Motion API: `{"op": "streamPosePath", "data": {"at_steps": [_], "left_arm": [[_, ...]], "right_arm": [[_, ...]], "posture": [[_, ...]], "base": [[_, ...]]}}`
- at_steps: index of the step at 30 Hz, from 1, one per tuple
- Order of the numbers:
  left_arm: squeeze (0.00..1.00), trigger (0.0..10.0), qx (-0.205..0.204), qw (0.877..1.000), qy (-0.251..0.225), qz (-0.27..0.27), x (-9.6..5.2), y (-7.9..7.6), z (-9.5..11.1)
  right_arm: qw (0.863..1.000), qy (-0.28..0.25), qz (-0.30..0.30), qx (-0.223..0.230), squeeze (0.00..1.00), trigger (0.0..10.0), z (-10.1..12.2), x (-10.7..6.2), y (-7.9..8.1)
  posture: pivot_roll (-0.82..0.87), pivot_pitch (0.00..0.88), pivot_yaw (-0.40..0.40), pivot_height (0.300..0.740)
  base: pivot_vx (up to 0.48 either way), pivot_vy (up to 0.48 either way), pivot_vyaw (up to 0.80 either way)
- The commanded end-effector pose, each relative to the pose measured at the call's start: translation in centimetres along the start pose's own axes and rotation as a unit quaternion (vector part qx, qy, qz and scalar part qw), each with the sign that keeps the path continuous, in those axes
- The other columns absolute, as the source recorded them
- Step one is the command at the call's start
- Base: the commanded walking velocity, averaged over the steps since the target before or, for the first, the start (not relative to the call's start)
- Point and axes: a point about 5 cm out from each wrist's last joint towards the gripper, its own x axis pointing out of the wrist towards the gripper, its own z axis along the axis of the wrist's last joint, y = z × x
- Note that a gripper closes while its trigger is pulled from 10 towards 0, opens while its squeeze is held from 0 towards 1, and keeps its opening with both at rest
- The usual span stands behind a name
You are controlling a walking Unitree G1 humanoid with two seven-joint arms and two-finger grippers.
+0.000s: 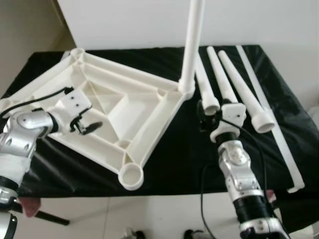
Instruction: Building children table
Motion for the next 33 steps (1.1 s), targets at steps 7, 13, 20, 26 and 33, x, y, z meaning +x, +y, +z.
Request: {"op": "streamPosePath", "data": {"at_steps": [7,13,20,26,33], "left_arm": [[0.0,10.0,0.044,0.998,0.047,0.009,0.7,-0.2,-1.7],[0.0,10.0,0.064,0.996,0.061,0.009,1.0,-0.4,-2.3],[0.0,10.0,0.087,0.994,0.056,-0.02,1.2,-1.2,-2.3],[0.0,10.0,0.084,0.994,0.035,-0.052,1.7,-2.4,-1.8],[0.0,10.0,0.075,0.994,0.019,-0.071,2.4,-3.3,-1.2]], "right_arm": [[0.997,0.072,0.038,-0.002,0.0,10.0,-1.2,-2.0,2.1],[0.993,0.107,0.045,0.007,0.0,10.0,-1.5,-1.7,2.4],[0.988,0.141,0.067,-0.005,0.0,10.0,-1.9,-0.7,2.5],[0.983,0.16,0.093,-0.01,0.0,10.0,-2.4,0.5,2.8],[0.978,0.173,0.12,0.0,0.0,10.0,-2.8,2.0,3.9]], "posture": [[-0.11,0.141,0.049,0.74],[-0.11,0.145,0.051,0.74],[-0.1,0.151,0.054,0.74],[-0.1,0.159,0.058,0.74],[-0.1,0.166,0.065,0.74]], "base": [[0.0,0.0,0.0],[0.0,0.0,0.0],[0.0,0.0,0.0],[0.0,0.0,0.0],[0.0,0.0,0.0]]}}
